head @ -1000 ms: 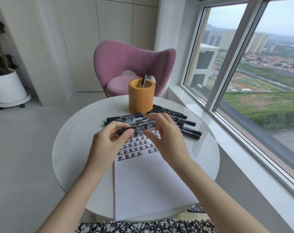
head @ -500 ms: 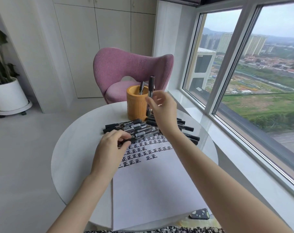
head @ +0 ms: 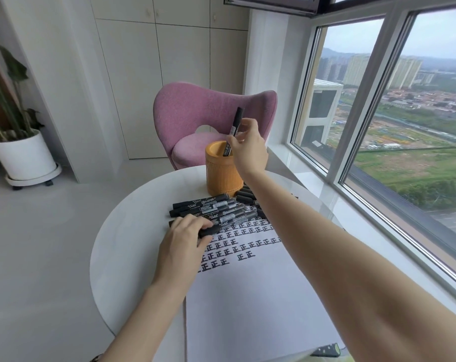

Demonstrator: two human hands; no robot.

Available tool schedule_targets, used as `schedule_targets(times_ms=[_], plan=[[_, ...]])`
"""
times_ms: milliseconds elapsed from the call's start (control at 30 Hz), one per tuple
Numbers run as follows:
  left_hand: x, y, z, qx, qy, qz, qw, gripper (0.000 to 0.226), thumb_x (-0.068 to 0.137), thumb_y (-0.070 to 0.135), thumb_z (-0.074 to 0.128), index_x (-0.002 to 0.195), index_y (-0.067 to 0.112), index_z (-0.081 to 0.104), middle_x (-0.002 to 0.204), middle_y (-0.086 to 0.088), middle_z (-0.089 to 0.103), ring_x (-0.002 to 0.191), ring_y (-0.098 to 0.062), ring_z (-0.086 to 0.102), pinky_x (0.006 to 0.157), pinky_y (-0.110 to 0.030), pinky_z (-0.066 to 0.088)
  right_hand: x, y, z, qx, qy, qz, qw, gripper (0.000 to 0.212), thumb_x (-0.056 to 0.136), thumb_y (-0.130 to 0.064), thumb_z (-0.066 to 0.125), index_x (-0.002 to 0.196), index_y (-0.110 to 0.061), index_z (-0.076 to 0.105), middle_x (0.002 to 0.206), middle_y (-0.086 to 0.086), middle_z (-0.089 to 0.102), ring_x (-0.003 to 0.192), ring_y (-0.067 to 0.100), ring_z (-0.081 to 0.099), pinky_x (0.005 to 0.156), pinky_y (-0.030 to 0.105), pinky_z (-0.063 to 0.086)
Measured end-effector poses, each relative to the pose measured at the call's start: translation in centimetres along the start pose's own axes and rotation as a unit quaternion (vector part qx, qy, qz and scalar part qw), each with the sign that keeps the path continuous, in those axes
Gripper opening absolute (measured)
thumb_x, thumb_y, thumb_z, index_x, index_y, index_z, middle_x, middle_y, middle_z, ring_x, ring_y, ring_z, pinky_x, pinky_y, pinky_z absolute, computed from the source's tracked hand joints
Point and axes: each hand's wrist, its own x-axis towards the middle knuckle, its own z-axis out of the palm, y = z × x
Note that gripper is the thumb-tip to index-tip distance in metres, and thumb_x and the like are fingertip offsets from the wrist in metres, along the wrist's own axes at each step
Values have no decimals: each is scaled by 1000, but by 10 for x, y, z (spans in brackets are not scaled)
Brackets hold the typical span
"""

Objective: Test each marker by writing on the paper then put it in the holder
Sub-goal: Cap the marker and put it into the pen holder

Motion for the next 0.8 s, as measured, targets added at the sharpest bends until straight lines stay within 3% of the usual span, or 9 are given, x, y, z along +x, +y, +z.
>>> schedule_targets(times_ms=[100, 167, 267, 333, 500, 667, 800], plan=[[1, 0, 2, -6, -3, -2, 1000, 21, 80, 15, 71, 100, 19, 67, 93, 8, 60, 90, -15, 51, 79, -30, 46, -2, 7, 4, -85, -24, -21, 996, 60, 91, -20, 57, 144, -29, 31, 105, 2, 69, 102, 24, 61, 70, 30, 36], [2, 1, 2, -10, -3, -3, 1000, 22, 79, 16, 72, 100, 19, 67, 91, 7, 58, 86, -13, 48, 79, -29, 45, -1, 10, 5, -135, -30, -40, 990, 61, 91, -22, 55, 146, -30, 30, 111, 4, 67, 109, 26, 55, 71, 30, 34], [2, 2, 5, -20, -2, -5, 1000, 24, 78, 18, 73, 102, 17, 69, 89, 6, 55, 85, -9, 45, 78, -28, 45, 0, 15, 6, -213, -45, -61, 974, 34, 93, -27, 51, 126, -20, 57, 114, 6, 66, 120, 26, 44, 72, 30, 32], [2, 3, 6, -23, -6, -10, 1000, 24, 78, 18, 74, 102, 16, 70, 88, 5, 53, 84, -10, 47, 78, -30, 47, 0, 19, 7, -234, -65, -55, 969, 30, 94, -30, 49, 113, -14, 66, 114, 11, 63, 125, 28, 37, 78, 32, 37], [1, 2, 7, -23, -8, -13, 1000, 18, 78, 19, 74, 95, 14, 71, 87, 5, 52, 87, -14, 53, 77, -33, 50, -6, 20, 5, -149, -59, -13, 987, 35, 93, -24, 52, 125, -12, 57, 129, 13, 44, 125, 30, 29, 97, 37, 39], [1, 3, 3, -24, 19, -12, 999, 15, 79, 16, 73, 94, 14, 71, 87, 3, 59, 78, -13, 46, 73, -29, 45, -30, 21, -13, -80, -38, -20, 996, 28, 91, -13, 50, 117, -8, 61, 122, 13, 50, 119, 28, 36, 87, 27, 29], [-1, 3, -3, -51, 46, -27, 997, 10, 81, 15, 71, 91, 16, 71, 78, 8, 54, 72, -14, 48, 67, -28, 43, -59, 21, -35, -7, -29, -15, 999, 19, 92, -17, 51, 102, -11, 66, 102, 5, 58, 100, 15, 50, 83, 31, 42]])
